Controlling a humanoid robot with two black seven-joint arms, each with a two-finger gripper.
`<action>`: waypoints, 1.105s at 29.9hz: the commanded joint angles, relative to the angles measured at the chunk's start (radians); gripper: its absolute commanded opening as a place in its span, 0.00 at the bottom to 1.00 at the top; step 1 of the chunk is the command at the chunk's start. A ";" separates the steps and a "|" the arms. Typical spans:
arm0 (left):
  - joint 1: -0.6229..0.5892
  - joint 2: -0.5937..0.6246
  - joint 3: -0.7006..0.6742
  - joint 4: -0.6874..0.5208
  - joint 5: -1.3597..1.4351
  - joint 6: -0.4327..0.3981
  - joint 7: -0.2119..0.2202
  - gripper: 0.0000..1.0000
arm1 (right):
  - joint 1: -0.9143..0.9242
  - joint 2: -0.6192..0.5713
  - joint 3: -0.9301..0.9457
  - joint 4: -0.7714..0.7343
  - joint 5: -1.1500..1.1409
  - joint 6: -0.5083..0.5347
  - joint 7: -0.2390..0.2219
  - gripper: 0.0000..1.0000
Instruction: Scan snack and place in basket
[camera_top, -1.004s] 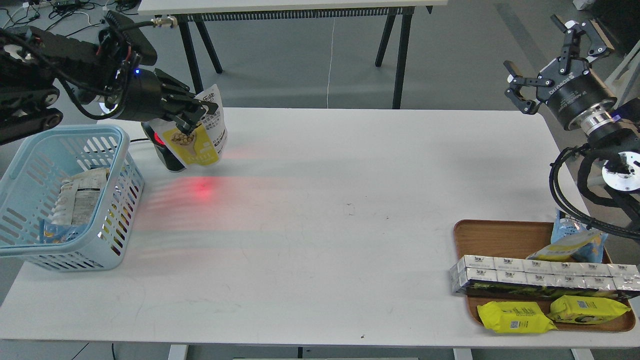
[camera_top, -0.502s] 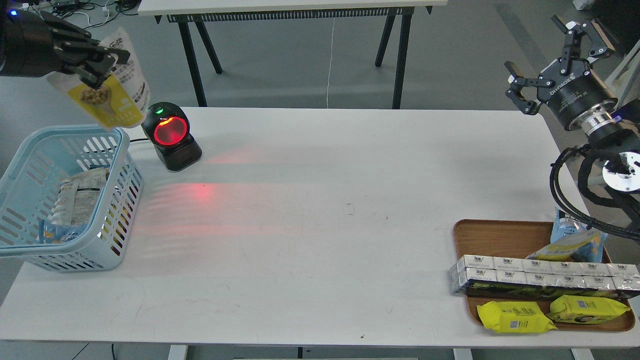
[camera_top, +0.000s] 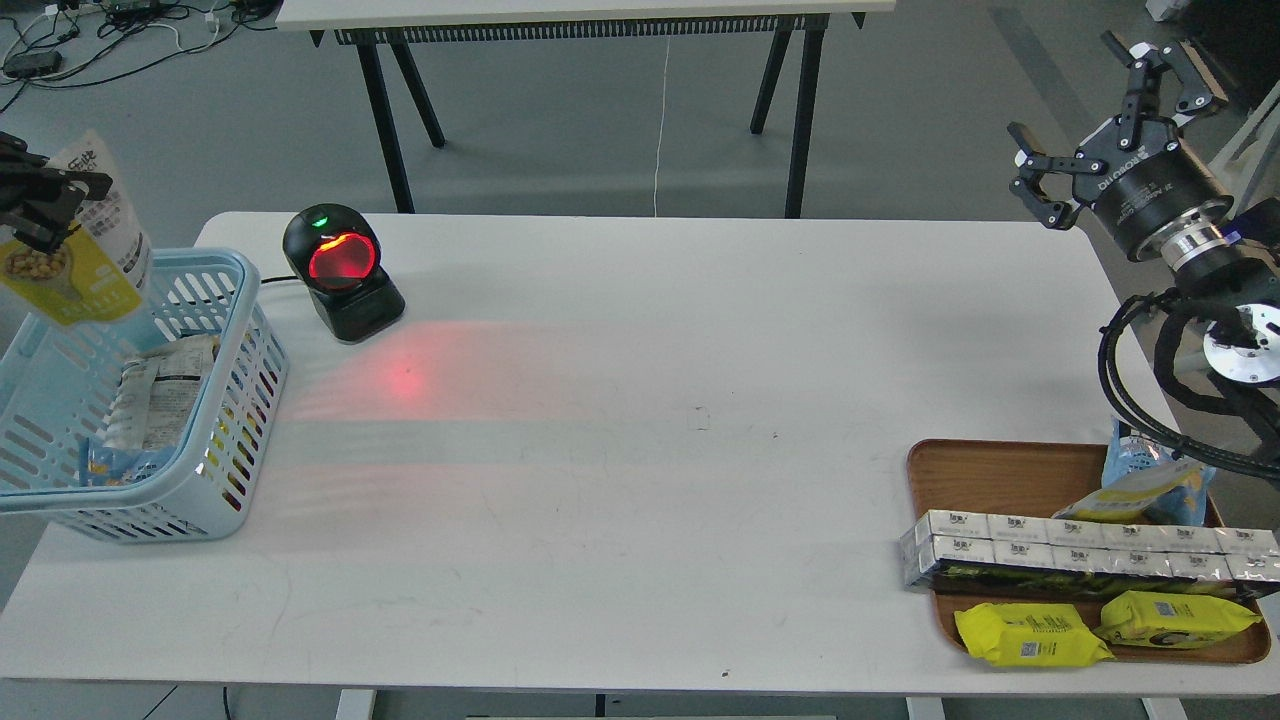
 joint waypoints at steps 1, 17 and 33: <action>0.058 0.011 -0.001 0.000 0.003 0.006 0.000 0.00 | 0.000 -0.001 0.000 0.000 0.000 0.000 0.000 1.00; 0.445 -0.112 -0.265 0.110 -0.006 0.033 0.000 0.04 | -0.006 -0.001 0.000 0.001 0.000 0.000 0.000 1.00; 0.479 -0.222 -0.395 0.283 -0.093 0.168 0.000 0.71 | -0.011 -0.001 0.001 0.003 0.001 0.000 0.000 1.00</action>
